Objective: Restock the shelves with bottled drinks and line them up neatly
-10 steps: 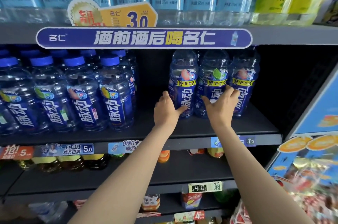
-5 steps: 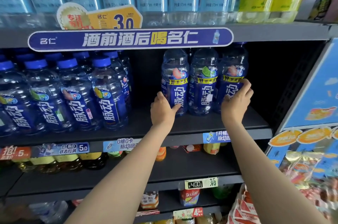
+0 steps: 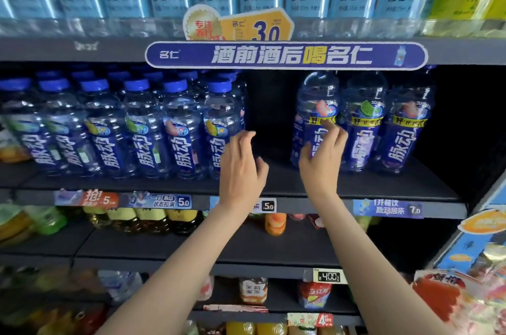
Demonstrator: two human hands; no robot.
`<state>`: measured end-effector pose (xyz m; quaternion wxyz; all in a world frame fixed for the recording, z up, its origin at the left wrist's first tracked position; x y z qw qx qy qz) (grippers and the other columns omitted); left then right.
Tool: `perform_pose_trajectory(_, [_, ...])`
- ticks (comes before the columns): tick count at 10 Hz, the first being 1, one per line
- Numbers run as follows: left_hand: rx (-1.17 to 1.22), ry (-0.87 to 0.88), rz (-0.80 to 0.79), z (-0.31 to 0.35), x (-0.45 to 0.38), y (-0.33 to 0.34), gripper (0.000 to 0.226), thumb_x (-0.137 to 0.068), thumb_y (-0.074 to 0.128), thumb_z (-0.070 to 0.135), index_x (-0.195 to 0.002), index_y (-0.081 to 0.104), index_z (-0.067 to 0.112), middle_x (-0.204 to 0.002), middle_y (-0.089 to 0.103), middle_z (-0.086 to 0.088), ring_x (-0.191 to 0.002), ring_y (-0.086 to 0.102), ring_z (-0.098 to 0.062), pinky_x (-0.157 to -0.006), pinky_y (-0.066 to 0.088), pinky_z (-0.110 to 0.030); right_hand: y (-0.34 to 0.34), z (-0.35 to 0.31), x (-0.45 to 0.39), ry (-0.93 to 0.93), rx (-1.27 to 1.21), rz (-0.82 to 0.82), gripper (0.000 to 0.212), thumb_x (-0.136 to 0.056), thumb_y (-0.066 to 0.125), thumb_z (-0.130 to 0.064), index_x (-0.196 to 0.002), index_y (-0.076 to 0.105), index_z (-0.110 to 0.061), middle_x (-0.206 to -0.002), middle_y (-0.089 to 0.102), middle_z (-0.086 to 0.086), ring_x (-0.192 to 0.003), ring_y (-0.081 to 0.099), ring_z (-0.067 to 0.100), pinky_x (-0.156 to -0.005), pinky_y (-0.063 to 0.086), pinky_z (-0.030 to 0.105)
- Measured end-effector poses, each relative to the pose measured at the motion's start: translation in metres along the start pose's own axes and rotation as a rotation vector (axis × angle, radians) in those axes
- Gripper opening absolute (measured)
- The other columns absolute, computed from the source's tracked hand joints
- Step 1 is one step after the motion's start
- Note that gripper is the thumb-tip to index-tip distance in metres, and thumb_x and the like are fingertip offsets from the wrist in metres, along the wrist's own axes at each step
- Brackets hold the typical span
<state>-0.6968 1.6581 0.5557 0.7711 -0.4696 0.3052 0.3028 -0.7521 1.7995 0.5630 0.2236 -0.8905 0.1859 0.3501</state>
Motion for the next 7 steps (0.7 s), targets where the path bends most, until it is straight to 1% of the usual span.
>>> perform_pose_trajectory(1, [-0.042,-0.050,0.081,-0.040,0.004,-0.037,0.044,-0.076,0.060,0.004,-0.118,0.048,0.006,-0.114,0.052,-0.012,-0.103,0.052,-0.025,-0.085,0.044,-0.039,0.047,-0.040,0.021,-0.017,-0.092,-0.245,0.050,-0.082,0.064,-0.008,-0.125,0.041,-0.001,-0.123,0.040,0.013,-0.110,0.046,0.026,-0.096,0.042,0.037])
perform_pose_trajectory(2, [-0.122,-0.093,0.102,-0.084,0.010,-0.064,0.049,-0.075,0.064,0.005,-0.121,0.049,0.008,-0.116,0.050,-0.014,-0.106,0.049,-0.028,-0.085,0.043,-0.042,0.088,-0.072,0.044,0.044,-0.167,-0.402,0.078,-0.074,0.077,-0.021,-0.135,0.031,-0.004,-0.130,0.035,0.010,-0.122,0.038,0.023,-0.101,0.034,0.029])
perform_pose_trajectory(3, [-0.199,-0.158,-0.026,-0.120,0.011,-0.083,0.054,-0.079,0.063,0.009,-0.131,0.048,0.018,-0.132,0.041,-0.016,-0.117,0.042,-0.036,-0.091,0.041,-0.049,0.106,-0.089,0.055,0.204,-0.153,-0.321,0.085,-0.078,0.073,-0.013,-0.143,0.019,-0.008,-0.139,0.032,0.011,-0.126,0.037,0.022,-0.089,0.027,0.011])
perform_pose_trajectory(4, [-0.262,-0.128,-0.295,-0.139,0.012,-0.087,0.061,-0.090,0.052,0.018,-0.143,0.028,0.035,-0.151,0.017,-0.009,-0.133,0.020,-0.036,-0.106,0.024,-0.051,0.112,-0.095,0.062,0.282,-0.050,-0.236,0.080,-0.086,0.065,-0.010,-0.147,0.012,-0.012,-0.145,0.030,0.009,-0.125,0.040,0.024,-0.078,0.027,0.010])
perform_pose_trajectory(5, [-0.295,-0.030,-0.426,-0.148,0.013,-0.092,0.067,-0.093,0.046,0.021,-0.146,0.011,0.039,-0.156,0.001,0.002,-0.138,0.005,-0.031,-0.112,0.009,-0.054,0.115,-0.109,0.067,0.330,0.021,-0.204,0.080,-0.088,0.061,-0.008,-0.148,0.008,-0.011,-0.148,0.027,0.011,-0.127,0.039,0.028,-0.092,0.036,0.027])
perform_pose_trajectory(6, [-0.217,0.044,-0.460,-0.159,0.016,-0.100,0.067,-0.092,0.046,0.019,-0.148,0.010,0.032,-0.156,-0.003,0.004,-0.141,0.002,-0.029,-0.113,0.012,-0.051,0.114,-0.116,0.071,0.399,0.035,-0.163,0.084,-0.086,0.065,-0.012,-0.148,0.008,-0.008,-0.150,0.021,0.016,-0.132,0.033,0.033,-0.101,0.034,0.035])
perform_pose_trajectory(7, [-0.147,0.038,-0.510,-0.170,0.021,-0.115,0.068,-0.093,0.045,0.021,-0.149,0.007,0.026,-0.156,0.001,-0.001,-0.140,0.011,-0.028,-0.113,0.016,-0.042,0.103,-0.132,0.077,0.383,0.045,-0.159,0.080,-0.086,0.065,-0.016,-0.146,0.014,-0.006,-0.147,0.023,0.016,-0.132,0.032,0.030,-0.102,0.030,0.029])
Point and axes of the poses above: each hand's wrist, its own x-axis away from the middle knuckle, its own y-axis out of the palm, z = x × y, the point moved 4 cm from there along -x, towards the middle knuckle
